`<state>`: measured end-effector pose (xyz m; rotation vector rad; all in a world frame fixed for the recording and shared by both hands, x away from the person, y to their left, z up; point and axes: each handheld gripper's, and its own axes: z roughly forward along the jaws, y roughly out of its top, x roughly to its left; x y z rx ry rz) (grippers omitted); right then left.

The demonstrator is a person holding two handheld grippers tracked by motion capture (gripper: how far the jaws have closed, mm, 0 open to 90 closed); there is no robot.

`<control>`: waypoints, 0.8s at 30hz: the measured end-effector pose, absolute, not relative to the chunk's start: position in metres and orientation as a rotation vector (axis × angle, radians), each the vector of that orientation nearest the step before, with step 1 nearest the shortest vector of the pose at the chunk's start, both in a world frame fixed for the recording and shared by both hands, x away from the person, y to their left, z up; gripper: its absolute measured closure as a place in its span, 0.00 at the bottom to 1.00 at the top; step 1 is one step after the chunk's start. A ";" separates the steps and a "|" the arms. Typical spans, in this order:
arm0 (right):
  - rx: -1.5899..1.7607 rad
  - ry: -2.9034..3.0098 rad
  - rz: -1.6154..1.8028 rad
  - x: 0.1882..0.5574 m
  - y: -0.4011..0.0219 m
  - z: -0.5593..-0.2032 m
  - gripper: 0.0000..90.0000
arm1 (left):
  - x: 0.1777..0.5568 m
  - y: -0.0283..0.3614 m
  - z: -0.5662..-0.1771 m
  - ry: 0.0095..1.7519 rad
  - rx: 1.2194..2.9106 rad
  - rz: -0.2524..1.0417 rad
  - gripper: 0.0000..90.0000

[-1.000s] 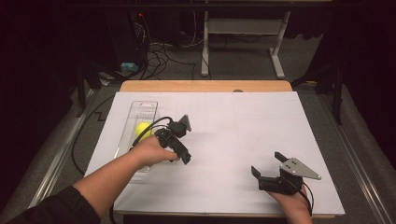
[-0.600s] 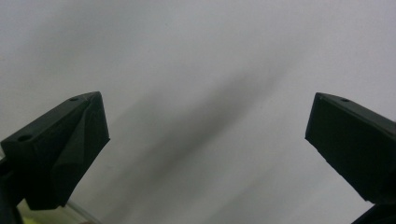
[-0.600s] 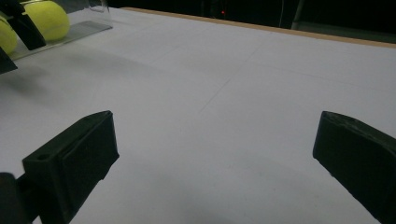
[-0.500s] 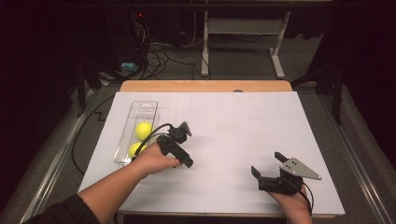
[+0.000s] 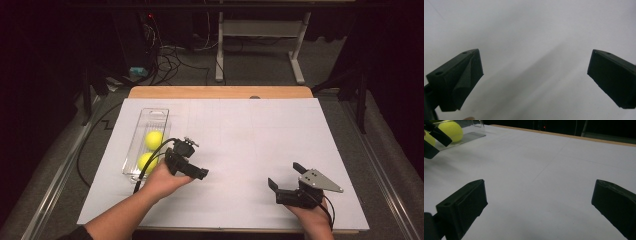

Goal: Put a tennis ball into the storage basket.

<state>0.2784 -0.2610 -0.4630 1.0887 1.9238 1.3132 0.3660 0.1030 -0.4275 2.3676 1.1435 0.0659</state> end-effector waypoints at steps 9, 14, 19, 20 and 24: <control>1.098 1.915 1.316 0.279 -0.264 -0.463 0.00 | 0.350 0.108 -0.444 1.082 2.210 0.140 0.02; 1.095 1.915 1.324 0.278 -0.262 -0.462 0.00 | 0.344 0.110 -0.455 1.055 2.174 0.165 0.02; 1.093 1.913 1.332 0.277 -0.262 -0.461 0.00 | 0.337 0.115 -0.460 1.005 2.127 0.189 0.02; 1.096 1.909 1.337 0.276 -0.262 -0.460 0.00 | 0.336 0.116 -0.460 0.992 2.115 0.189 0.02; 1.104 1.912 1.337 0.275 -0.260 -0.460 0.00 | 0.329 0.125 -0.459 0.936 2.016 0.222 0.02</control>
